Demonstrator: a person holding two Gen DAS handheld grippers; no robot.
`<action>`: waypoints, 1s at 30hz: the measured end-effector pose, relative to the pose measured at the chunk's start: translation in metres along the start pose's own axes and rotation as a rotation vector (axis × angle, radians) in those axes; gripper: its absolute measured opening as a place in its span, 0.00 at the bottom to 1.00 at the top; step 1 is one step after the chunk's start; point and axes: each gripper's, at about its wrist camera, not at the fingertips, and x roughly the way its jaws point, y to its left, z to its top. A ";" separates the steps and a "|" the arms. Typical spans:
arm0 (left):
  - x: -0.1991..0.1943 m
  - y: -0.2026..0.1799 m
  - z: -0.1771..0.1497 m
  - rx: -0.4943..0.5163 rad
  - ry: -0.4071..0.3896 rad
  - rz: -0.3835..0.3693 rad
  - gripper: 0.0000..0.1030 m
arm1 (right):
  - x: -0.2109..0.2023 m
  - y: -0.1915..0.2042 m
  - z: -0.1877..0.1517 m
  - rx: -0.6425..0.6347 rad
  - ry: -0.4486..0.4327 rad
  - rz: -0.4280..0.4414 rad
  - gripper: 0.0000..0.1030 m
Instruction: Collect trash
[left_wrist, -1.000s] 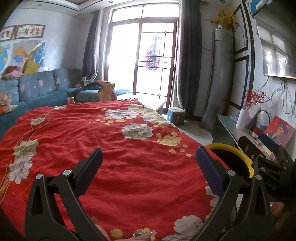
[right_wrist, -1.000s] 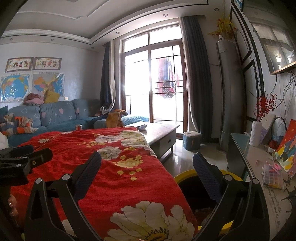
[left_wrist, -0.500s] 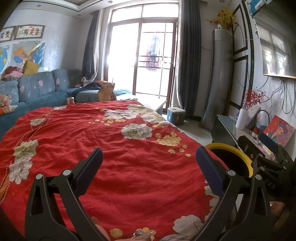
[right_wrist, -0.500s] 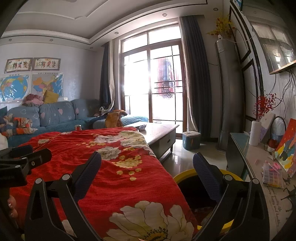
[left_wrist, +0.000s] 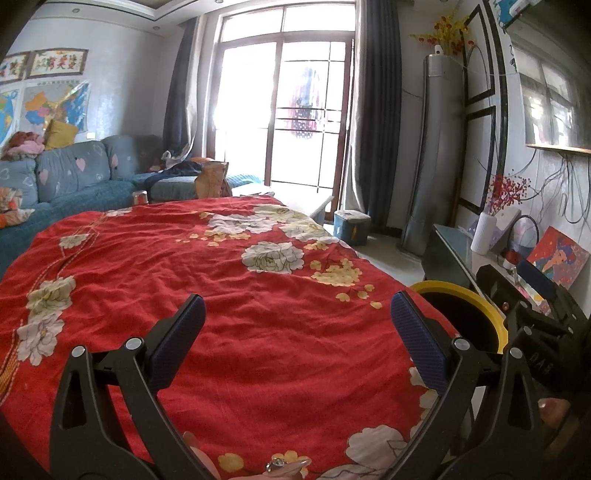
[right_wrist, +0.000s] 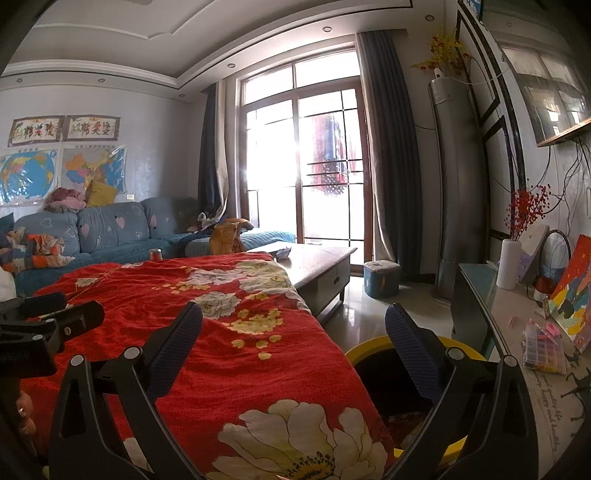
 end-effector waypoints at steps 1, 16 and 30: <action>0.000 0.000 0.000 0.000 0.001 0.000 0.89 | -0.001 0.000 0.000 0.001 0.000 -0.001 0.94; 0.009 0.010 -0.001 -0.017 0.064 -0.005 0.89 | 0.007 -0.005 0.011 0.045 0.050 0.000 0.94; -0.033 0.332 0.015 -0.382 0.170 0.623 0.89 | 0.130 0.282 0.050 0.014 0.424 0.564 0.94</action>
